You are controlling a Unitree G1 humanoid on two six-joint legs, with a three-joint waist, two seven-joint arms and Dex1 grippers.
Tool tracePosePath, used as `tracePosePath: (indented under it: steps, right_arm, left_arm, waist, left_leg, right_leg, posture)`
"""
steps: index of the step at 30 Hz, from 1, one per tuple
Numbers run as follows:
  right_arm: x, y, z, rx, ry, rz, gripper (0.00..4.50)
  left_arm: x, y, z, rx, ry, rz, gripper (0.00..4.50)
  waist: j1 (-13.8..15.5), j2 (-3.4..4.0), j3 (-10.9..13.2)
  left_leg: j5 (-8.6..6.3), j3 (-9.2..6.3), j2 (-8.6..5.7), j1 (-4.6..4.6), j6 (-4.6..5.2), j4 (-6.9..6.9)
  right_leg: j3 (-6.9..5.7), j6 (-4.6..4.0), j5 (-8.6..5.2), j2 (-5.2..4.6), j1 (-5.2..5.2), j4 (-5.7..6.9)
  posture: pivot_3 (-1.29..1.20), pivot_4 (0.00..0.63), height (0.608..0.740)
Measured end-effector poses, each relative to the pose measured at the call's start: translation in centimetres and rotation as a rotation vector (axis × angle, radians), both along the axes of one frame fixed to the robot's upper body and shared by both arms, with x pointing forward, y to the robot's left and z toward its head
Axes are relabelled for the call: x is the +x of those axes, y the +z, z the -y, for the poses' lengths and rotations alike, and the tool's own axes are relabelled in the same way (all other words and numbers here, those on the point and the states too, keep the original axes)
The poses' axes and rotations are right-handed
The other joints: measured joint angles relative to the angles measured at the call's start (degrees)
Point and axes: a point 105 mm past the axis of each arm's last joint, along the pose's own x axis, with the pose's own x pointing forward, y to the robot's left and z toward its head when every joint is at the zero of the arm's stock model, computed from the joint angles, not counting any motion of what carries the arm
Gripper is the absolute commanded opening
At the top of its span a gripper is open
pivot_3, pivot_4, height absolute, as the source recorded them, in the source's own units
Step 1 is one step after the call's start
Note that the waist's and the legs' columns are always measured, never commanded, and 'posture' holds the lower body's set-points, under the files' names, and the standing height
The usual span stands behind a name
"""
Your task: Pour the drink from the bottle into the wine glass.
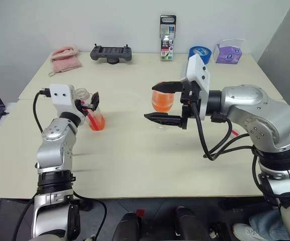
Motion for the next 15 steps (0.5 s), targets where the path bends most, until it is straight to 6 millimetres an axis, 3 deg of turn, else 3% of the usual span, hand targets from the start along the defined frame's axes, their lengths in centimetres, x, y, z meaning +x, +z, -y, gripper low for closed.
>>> tracePosePath:
  steps: [15]
  right_arm:
    - [0.7, 0.0, 0.6, -0.004, -0.012, 0.018, 4.50]
  left_arm:
    - [-3.5, 2.8, 0.6, 0.068, -0.031, -0.029, 4.48]
  waist:
    - [-0.09, -0.01, 0.00]
  left_leg:
    - [0.00, 0.02, -0.02, 0.01, 0.00, -0.05]
  right_leg:
    - [0.00, 0.00, -0.01, 0.04, 0.00, -0.06]
  posture:
    - [0.00, 0.150, 0.740]
